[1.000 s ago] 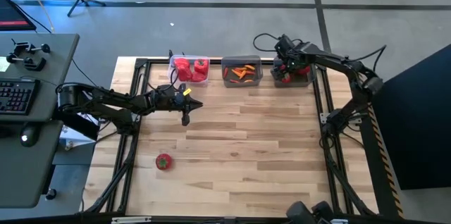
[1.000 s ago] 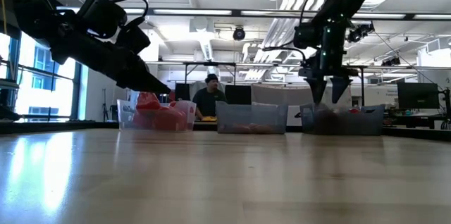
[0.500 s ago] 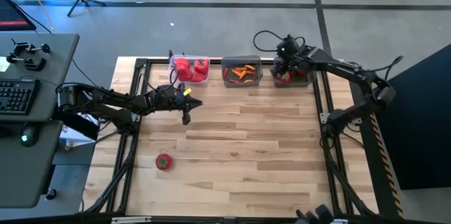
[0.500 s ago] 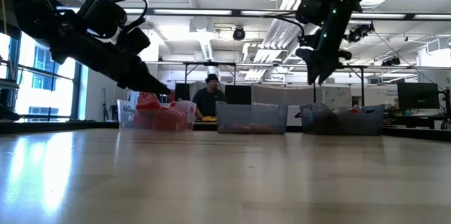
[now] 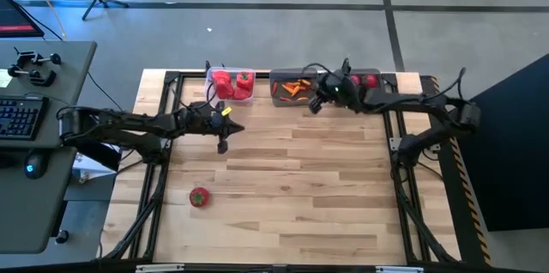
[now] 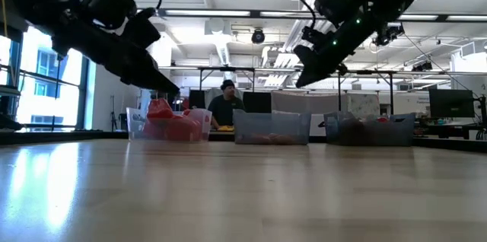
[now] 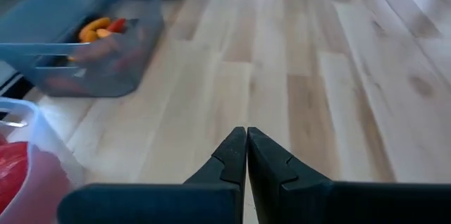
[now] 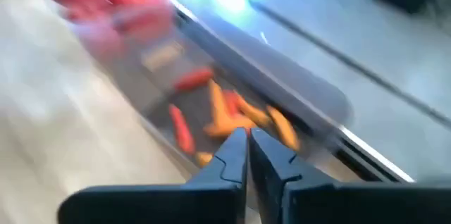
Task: Sort produce into baskets
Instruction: Put the red tomato into the right black bin
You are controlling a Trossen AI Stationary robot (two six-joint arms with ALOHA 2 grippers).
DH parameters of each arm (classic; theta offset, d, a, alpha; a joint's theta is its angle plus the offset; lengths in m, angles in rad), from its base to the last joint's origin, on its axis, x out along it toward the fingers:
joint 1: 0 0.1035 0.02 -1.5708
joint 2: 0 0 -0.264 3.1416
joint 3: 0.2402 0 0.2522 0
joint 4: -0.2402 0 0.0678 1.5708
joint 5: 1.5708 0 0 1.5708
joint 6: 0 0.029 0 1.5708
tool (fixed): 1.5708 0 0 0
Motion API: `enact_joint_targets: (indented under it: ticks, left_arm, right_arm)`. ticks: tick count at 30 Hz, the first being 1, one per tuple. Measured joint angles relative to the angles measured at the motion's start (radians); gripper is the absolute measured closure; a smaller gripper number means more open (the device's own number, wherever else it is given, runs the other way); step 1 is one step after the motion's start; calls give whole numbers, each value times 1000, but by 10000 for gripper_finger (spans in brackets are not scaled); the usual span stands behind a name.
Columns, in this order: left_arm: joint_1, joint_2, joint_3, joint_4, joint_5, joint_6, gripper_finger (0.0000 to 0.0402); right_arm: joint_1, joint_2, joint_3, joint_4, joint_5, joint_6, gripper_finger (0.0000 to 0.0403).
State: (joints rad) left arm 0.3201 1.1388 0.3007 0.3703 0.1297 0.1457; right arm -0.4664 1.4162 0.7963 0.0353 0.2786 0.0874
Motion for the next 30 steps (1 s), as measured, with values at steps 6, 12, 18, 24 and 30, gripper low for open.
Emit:
enact_joint_targets:
  ticks: [6,12,18,24,30]
  left_arm:
    - [-119,-75,137,-350,1,56,401]
    - [-319,-84,335,-791,-41,-21,401]
    - [-521,-84,467,-1105,-73,-243,372]
    - [-697,-46,555,-1327,-66,-536,301]
    - [-826,76,608,-1423,-61,-714,213]
  right_arm:
    - [98,0,-141,348,-25,-14,397]
    - [154,0,-193,418,-25,-17,401]
    - [155,0,-198,425,-21,-17,401]
    - [154,0,-198,448,-23,-44,401]
    - [152,0,-198,446,-23,-48,401]
